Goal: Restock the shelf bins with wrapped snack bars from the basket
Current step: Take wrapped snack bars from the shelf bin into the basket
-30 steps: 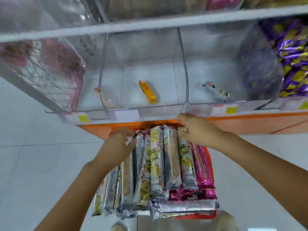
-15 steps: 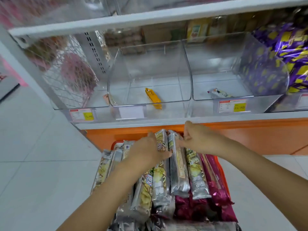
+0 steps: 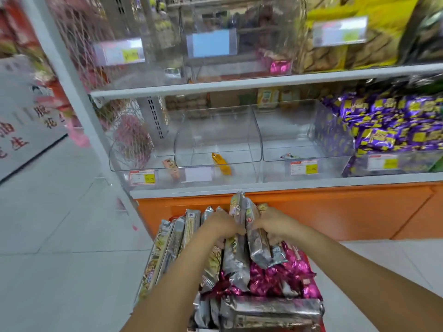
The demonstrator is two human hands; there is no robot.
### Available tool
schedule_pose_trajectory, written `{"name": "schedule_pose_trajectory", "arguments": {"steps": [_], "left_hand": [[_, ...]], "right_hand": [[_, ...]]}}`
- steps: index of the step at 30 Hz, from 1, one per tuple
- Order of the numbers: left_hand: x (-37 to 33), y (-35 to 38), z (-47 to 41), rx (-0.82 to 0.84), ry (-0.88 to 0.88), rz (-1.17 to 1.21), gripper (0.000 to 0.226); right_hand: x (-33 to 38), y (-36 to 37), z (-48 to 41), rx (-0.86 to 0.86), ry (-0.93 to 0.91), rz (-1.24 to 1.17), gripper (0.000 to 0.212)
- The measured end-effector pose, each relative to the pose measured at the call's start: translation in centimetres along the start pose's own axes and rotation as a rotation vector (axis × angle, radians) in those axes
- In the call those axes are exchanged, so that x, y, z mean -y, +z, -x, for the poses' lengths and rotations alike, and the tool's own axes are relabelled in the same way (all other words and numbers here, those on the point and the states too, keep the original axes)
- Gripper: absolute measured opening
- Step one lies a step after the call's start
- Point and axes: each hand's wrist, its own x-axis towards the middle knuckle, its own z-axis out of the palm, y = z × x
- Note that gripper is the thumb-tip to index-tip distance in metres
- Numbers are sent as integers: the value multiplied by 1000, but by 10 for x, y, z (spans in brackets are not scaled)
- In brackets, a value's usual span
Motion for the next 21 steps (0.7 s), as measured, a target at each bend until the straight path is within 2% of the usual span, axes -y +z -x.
{"name": "schedule_pose_trajectory", "arguments": {"steps": [3, 4, 6, 9, 11, 13, 14, 17, 18, 19, 21], "left_hand": [[15, -12, 8, 75, 64, 379, 28], [20, -17, 11, 129, 97, 522, 21], [32, -25, 12, 211, 157, 747, 21], [44, -32, 7, 258, 193, 913, 26], [44, -35, 2, 257, 217, 941, 29], [40, -39, -7, 193, 231, 922, 24], [38, -42, -12, 147, 243, 889, 30], [32, -53, -21, 6, 269, 687, 83], [30, -56, -21, -33, 283, 594, 88], [29, -57, -18, -75, 296, 528, 80], [26, -57, -9, -171, 316, 489, 49]], "right_hand": [[2, -15, 18, 135, 6, -266, 12], [2, -22, 22, 204, -8, -372, 9], [0, -33, 25, 327, -41, -586, 12], [-2, -39, 20, 437, -50, -811, 21], [1, -38, 15, 494, -59, -847, 31], [9, -39, 10, 517, -87, -824, 36], [13, -41, 7, 515, -97, -822, 38], [21, -51, 1, 581, -148, -878, 54], [23, -54, 0, 597, -164, -873, 54], [26, -57, 0, 595, -179, -855, 48], [33, -62, 3, 551, -209, -787, 38]]}}
